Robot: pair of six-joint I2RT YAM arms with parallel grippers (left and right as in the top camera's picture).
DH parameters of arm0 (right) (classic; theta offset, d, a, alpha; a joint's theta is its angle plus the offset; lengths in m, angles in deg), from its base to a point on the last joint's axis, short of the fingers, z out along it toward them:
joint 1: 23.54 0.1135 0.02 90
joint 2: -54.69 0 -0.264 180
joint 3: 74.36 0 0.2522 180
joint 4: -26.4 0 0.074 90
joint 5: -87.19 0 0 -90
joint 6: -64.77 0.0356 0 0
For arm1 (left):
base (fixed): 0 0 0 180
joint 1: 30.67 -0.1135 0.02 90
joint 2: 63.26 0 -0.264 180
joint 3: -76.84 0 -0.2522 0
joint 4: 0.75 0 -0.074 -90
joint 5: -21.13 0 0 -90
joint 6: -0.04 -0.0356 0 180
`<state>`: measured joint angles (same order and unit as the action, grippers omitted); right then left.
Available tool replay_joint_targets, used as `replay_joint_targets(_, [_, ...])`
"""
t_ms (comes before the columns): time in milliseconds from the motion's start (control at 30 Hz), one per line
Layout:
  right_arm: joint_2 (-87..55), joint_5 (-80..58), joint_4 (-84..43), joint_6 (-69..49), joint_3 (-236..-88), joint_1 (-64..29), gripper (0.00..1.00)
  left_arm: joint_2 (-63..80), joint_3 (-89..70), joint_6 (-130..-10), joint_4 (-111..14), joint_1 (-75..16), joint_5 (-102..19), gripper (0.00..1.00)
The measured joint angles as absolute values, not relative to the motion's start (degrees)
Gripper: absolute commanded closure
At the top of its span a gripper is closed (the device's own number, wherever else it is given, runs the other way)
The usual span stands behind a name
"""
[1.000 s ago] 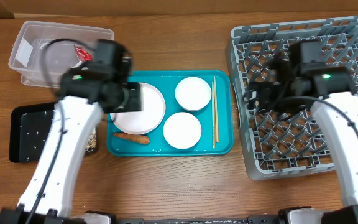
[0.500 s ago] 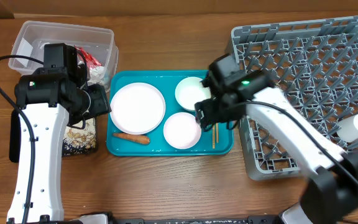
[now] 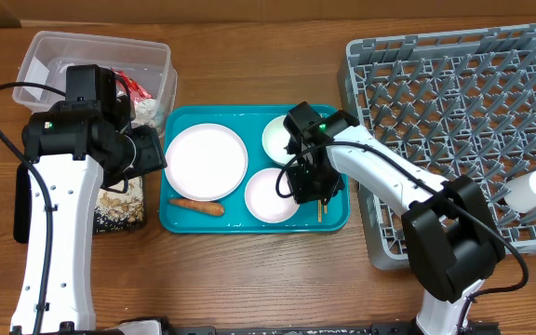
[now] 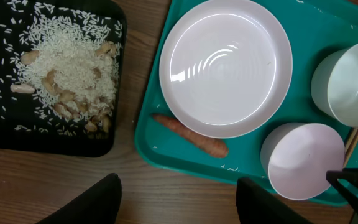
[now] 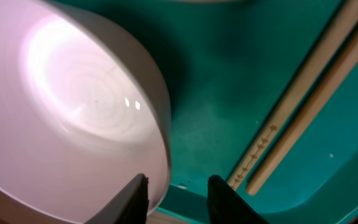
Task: Sort waste into correct bins and load items into the dishwasher
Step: 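Retract the left gripper and reach the right gripper to the pink bowl, then grasp the pink bowl rim with the right gripper and lift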
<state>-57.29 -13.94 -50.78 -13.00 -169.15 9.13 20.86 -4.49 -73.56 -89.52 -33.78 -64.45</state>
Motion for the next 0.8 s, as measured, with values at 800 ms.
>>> replay_joint_targets(800, [-57.3, -14.4, -48.4, -11.3, -169.1, 9.2, 0.96, 20.9, -4.5, -73.6, -89.5, -33.8, -64.4, 0.38])
